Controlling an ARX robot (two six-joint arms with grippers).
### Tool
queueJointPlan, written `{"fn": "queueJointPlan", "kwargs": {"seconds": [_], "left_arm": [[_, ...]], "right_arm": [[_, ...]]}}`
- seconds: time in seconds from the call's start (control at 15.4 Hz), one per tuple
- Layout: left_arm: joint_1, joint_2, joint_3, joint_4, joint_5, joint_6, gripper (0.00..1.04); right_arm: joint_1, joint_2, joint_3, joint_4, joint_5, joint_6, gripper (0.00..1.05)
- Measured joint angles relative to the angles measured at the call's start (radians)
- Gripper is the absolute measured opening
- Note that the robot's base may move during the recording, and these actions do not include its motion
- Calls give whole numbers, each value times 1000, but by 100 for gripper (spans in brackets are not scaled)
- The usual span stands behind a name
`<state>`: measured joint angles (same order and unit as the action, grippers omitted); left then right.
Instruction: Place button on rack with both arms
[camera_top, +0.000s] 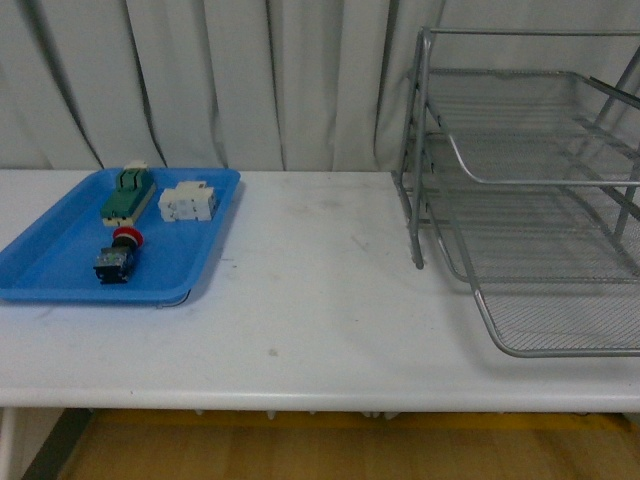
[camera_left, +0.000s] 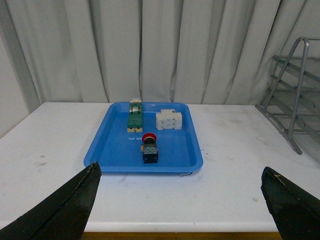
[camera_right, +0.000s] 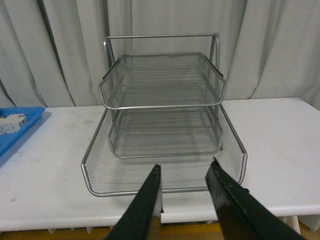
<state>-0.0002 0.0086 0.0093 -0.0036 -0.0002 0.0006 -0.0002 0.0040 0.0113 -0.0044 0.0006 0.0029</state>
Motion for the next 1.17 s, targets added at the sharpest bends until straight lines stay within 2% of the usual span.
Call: {"fn": "queueJointPlan", "kwargs": {"seconds": [0.13, 0.2, 0.26, 0.39, 0.46, 0.52, 0.65, 0.78, 0.98, 1.11, 1.17], "left_arm": [[-8, 7, 8, -37, -20, 8, 98], [-70, 117, 77, -181, -136, 31, 98], [-97, 241, 116, -169, -176, 54, 98], [-95, 493, 192, -36, -148, 62, 98], [-94, 616, 229, 29, -145, 82, 98], [-94, 747, 271, 87, -143, 107, 98], [-77, 1057, 398, 165, -149, 129, 98], [-49, 1329, 543, 216, -113, 109, 98], [-10, 1691, 809, 186, -67, 93, 98], [15, 1883, 979, 107, -43, 73, 98], [33, 2007, 1128, 54, -42, 51, 98]], "right_arm": [[0, 0, 0, 0, 0, 0, 59], [0, 0, 0, 0, 1, 0, 70], [0, 0, 0, 0, 0, 0, 78], [0, 0, 0, 1, 0, 0, 96], [0, 0, 0, 0, 0, 0, 100], [0, 0, 0, 0, 0, 0, 97], [0, 0, 0, 1, 0, 0, 98], [0, 0, 0, 0, 0, 0, 98], [0, 0, 0, 0, 0, 0, 98], [0, 0, 0, 0, 0, 0, 98], [0, 0, 0, 0, 0, 0, 98]]}}
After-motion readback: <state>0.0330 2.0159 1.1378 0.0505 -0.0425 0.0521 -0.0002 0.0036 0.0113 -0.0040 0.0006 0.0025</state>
